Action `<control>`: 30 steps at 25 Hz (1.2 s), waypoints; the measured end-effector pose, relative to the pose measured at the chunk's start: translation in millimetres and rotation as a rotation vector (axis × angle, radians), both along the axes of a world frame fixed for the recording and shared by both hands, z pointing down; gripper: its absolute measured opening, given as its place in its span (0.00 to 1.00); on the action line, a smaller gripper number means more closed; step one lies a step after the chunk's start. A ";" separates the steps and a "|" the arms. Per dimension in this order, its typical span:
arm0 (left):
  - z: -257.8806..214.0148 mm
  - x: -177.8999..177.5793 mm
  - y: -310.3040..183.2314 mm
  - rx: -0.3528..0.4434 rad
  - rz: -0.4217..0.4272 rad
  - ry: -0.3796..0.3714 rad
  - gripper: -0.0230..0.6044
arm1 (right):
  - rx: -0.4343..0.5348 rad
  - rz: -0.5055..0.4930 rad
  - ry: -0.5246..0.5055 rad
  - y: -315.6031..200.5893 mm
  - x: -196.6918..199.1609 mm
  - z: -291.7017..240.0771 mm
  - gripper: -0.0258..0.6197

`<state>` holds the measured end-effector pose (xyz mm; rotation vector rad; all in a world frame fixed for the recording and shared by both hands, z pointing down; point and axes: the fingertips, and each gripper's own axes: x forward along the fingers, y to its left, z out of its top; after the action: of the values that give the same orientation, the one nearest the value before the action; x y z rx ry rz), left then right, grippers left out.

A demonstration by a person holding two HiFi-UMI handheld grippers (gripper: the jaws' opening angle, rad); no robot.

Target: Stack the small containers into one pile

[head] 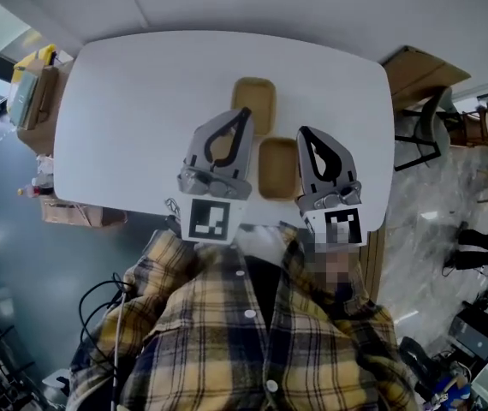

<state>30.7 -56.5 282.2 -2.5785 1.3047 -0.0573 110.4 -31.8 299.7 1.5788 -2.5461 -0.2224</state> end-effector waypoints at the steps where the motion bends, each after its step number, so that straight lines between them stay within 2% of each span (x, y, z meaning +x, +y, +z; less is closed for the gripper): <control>1: 0.1 3.8 -1.0 -0.005 0.015 -0.001 0.07 | -0.004 0.013 -0.001 0.4 3.5 1.0 0.06; 8: -1.7 10.5 -14.3 0.003 0.095 -0.031 0.07 | -0.066 0.116 0.003 -3.9 21.1 12.9 0.06; 16: 8.0 -10.1 -31.8 -0.028 0.107 -0.019 0.07 | -0.126 0.160 0.040 -12.0 15.2 30.9 0.06; 24: 20.8 -12.5 -35.4 -0.053 0.120 -0.021 0.07 | -0.160 0.208 0.039 -14.6 23.0 35.9 0.07; 30: 29.8 -15.2 -35.5 -0.070 0.115 -0.031 0.07 | -0.250 0.217 0.019 -10.8 29.7 56.9 0.07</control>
<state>15.4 -92.0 312.1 -2.6948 1.1613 -0.1235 140.1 -42.6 356.6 1.7221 -2.2595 0.0997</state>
